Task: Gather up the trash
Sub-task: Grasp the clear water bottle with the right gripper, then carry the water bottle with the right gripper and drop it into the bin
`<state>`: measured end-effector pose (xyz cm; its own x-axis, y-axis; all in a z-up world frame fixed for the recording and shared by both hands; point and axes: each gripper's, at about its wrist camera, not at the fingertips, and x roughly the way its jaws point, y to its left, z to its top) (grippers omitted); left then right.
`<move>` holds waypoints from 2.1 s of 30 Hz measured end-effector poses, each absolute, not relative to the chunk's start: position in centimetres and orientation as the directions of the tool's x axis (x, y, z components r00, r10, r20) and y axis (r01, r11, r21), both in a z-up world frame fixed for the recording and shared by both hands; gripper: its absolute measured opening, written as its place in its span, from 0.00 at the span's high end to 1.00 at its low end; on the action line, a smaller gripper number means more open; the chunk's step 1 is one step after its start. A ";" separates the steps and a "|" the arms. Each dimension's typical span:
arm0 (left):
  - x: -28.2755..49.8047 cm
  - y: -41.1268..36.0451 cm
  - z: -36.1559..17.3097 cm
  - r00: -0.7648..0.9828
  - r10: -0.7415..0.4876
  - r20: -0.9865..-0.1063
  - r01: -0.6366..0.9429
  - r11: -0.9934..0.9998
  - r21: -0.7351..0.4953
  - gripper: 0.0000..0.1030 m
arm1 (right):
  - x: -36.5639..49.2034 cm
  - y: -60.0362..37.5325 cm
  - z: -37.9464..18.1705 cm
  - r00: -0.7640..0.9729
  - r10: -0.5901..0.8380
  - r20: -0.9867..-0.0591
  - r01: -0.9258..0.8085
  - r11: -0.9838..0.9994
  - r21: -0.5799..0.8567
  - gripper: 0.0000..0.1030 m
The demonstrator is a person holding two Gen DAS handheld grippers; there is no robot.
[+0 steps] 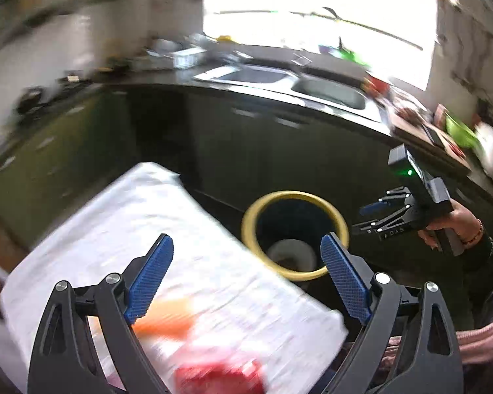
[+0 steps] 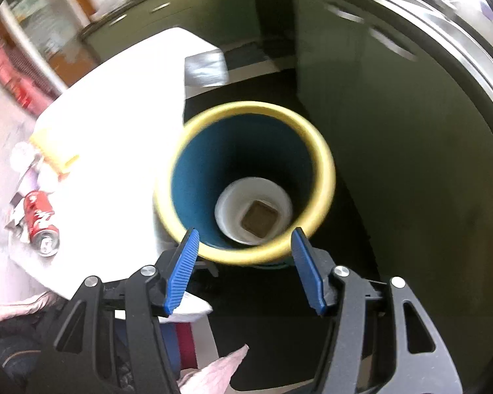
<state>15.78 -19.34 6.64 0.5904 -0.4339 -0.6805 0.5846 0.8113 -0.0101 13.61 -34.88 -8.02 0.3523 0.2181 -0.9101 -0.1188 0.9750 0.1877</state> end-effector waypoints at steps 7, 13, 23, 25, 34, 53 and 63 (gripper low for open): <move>11.6 -4.8 6.8 0.716 -0.255 -0.650 0.322 0.947 -0.017 0.09 | 19.0 -21.9 -6.1 0.263 0.372 -0.890 -0.391 0.885 0.254 0.46; 8.2 3.6 3.6 0.751 -0.162 -0.640 0.147 0.986 -0.077 0.09 | 21.6 -9.7 -3.1 0.134 0.481 -0.866 -0.605 0.732 0.313 0.49; 4.3 9.0 1.2 0.761 -0.104 -0.640 0.044 0.993 -0.109 0.08 | 26.9 9.8 -1.1 -0.053 0.322 -0.945 -0.808 0.542 0.230 0.41; 3.7 9.6 0.4 0.757 -0.107 -0.644 0.038 0.992 -0.120 0.08 | 27.7 11.8 -2.2 -0.100 0.261 -0.960 -0.816 0.531 0.229 0.39; 3.3 11.6 -1.8 0.741 -0.134 -0.658 0.035 0.986 -0.162 0.08 | 29.7 15.7 -7.5 -0.222 0.085 -0.971 -0.810 0.538 0.233 0.38; 3.6 11.4 -2.4 0.735 -0.149 -0.662 0.055 0.985 -0.161 0.08 | 28.6 17.8 -6.0 -0.122 0.119 -0.985 -0.848 0.503 0.166 0.42; 3.8 8.5 -1.5 0.733 -0.172 -0.658 0.115 0.985 -0.129 0.08 | 27.1 10.6 0.8 -0.048 0.236 -0.971 -0.823 0.542 0.173 0.42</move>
<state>3.77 8.50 -1.47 0.7330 -0.1724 -0.6580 0.1154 0.9849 -0.1294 27.15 10.60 0.77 -0.0480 0.2363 -0.9705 -0.8225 0.5419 0.1726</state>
